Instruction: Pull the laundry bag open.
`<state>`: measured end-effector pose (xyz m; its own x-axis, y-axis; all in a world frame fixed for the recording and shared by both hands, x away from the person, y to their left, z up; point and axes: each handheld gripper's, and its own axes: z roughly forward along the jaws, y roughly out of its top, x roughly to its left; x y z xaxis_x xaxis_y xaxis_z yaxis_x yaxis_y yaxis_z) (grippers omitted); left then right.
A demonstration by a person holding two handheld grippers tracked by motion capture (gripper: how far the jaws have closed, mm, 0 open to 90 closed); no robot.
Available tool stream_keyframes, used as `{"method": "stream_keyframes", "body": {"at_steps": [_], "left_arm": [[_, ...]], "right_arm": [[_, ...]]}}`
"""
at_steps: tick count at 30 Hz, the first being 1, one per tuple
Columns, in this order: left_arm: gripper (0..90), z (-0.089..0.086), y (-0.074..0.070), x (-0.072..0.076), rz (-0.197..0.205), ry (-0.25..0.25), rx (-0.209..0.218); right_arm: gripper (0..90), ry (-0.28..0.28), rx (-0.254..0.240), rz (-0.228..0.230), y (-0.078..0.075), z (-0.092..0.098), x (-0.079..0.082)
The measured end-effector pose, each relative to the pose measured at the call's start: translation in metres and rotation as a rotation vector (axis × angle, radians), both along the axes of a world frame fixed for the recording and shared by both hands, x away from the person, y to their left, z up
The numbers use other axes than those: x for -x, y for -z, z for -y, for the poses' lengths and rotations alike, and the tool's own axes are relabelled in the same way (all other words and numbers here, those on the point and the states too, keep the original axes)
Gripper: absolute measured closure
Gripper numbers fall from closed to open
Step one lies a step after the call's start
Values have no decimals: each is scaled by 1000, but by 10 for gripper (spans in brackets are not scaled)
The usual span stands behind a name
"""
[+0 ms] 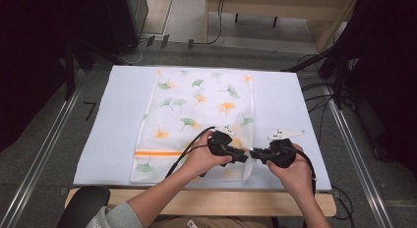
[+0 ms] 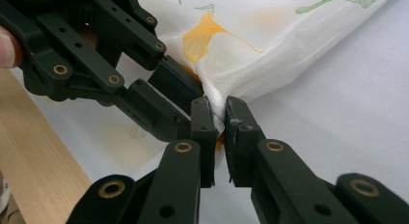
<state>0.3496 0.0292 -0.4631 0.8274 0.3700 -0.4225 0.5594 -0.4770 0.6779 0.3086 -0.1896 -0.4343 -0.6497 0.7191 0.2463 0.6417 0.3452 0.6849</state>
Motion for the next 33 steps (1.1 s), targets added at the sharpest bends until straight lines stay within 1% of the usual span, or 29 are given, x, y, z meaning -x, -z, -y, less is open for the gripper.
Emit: {"method": "stream_keyframes", "body": {"at_steps": [2, 6, 8, 10, 13, 15, 18, 19, 21, 26, 29, 30, 33], "left_arm": [[716, 0, 0, 0, 17, 2, -7], [790, 2, 0, 1, 30, -5, -6], [811, 2, 0, 2, 39, -3, -15], [827, 3, 0, 2, 43, -3, -11], [879, 3, 0, 3, 33, -3, -8], [887, 3, -1, 3, 38, -11, -8], [875, 2, -1, 1, 28, -6, -4], [877, 2, -1, 2, 34, -8, -1], [900, 3, -2, 2, 36, -15, -1], [900, 2, -3, 2, 16, -19, -6], [900, 1, -3, 1, 13, -17, 0], [900, 1, -3, 1, 16, -17, -1], [900, 2, -4, 2, 8, -20, -8]], "right_arm": [[849, -5, -4, -3, 0, -1, 0], [849, -8, -9, 0, -1, -2, 1], [849, -10, -8, 0, -1, -2, 1], [849, -7, -9, 0, -1, -2, 1], [849, -10, -11, -5, -1, -1, 1], [849, -11, -11, -5, -1, -2, 1], [850, -11, -14, -6, -1, -2, 1], [850, -12, -15, -7, -1, -2, 1], [851, -15, -18, -10, -1, -2, 1], [851, -17, -20, -14, -1, -2, 1], [851, -18, -17, -10, -1, -2, 2], [851, -15, -20, -12, -2, -2, 2], [852, -14, -18, -11, -2, -1, 2]]}}
